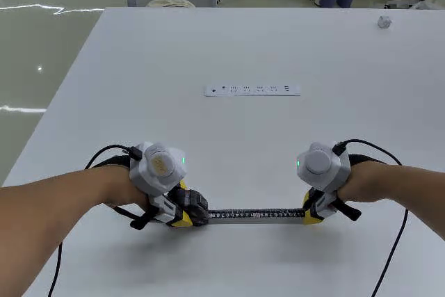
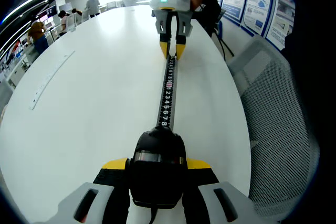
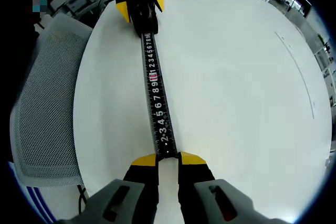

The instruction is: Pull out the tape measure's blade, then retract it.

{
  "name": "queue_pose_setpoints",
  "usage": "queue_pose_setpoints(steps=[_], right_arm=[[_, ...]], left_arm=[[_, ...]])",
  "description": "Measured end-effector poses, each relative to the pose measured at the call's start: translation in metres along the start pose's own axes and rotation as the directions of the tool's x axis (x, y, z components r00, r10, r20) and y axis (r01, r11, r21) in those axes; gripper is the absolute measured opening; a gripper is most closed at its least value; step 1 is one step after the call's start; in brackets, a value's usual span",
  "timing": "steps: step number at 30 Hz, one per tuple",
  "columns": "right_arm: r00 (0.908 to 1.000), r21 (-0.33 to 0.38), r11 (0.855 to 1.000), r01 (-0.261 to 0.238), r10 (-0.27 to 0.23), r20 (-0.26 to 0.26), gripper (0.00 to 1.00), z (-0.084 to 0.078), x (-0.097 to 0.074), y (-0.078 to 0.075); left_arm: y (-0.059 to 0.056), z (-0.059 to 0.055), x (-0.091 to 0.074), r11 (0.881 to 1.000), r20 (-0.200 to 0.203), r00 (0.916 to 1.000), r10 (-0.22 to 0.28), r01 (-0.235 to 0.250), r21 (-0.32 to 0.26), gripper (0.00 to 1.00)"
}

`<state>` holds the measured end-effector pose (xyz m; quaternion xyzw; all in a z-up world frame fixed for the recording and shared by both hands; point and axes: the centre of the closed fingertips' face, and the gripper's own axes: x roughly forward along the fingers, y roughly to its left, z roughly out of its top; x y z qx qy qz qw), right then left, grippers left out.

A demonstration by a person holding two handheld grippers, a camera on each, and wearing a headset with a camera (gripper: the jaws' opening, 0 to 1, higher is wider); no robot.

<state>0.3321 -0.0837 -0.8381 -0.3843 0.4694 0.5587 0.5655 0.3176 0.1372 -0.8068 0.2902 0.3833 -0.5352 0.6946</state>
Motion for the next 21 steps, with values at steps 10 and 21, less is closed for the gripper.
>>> queue_pose_setpoints(steps=[10,21], right_arm=[[1.0000,0.004,1.000,0.001,-0.001,-0.003,0.11,-0.0043,-0.0026,-0.0007],[1.0000,0.010,1.000,0.005,-0.005,-0.007,0.11,-0.0103,-0.0050,-0.0012]], left_arm=[[-0.0002,-0.0001,-0.0006,1.000,0.000,1.0000,0.001,-0.001,0.000,0.35],[-0.0003,-0.0001,-0.0002,1.000,0.000,1.0000,0.001,-0.001,0.000,0.35]])
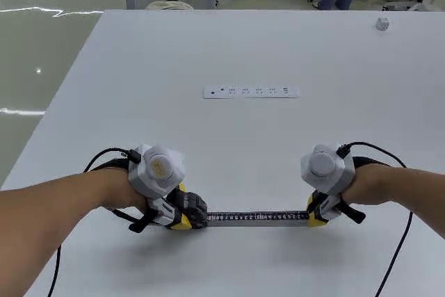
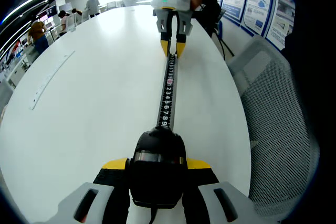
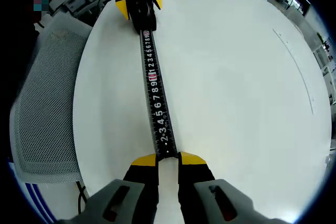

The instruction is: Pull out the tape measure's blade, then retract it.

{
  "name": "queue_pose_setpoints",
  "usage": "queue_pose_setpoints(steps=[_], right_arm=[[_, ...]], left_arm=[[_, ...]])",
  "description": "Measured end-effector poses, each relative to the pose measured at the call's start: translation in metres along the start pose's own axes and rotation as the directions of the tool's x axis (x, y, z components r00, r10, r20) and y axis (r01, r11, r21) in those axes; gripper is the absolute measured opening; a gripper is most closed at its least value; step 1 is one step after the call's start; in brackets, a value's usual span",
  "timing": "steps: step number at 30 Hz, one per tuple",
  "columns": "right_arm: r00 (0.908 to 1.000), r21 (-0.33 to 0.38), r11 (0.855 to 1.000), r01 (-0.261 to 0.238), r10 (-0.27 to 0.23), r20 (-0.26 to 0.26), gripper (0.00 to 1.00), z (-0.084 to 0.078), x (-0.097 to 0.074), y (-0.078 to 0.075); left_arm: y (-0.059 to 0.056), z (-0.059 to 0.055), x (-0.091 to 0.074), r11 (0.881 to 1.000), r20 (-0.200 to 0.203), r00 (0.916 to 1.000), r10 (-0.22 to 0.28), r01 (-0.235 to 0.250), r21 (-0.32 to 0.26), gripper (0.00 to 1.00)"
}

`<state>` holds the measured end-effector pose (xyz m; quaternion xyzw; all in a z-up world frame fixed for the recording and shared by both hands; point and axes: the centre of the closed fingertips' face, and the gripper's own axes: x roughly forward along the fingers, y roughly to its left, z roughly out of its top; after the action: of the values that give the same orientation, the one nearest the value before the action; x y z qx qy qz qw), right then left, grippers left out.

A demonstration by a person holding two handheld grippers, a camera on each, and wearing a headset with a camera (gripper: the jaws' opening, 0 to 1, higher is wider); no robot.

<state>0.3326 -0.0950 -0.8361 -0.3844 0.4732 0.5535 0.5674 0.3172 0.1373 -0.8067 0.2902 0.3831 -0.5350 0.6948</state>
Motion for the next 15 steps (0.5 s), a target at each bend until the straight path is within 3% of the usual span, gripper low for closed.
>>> queue_pose_setpoints(steps=[15], right_arm=[[1.0000,0.010,1.000,0.002,-0.002,-0.005,0.11,-0.0083,-0.0017,-0.0009]], left_arm=[[-0.0003,0.0000,0.0003,1.000,0.002,1.0000,-0.001,0.001,-0.003,0.35]])
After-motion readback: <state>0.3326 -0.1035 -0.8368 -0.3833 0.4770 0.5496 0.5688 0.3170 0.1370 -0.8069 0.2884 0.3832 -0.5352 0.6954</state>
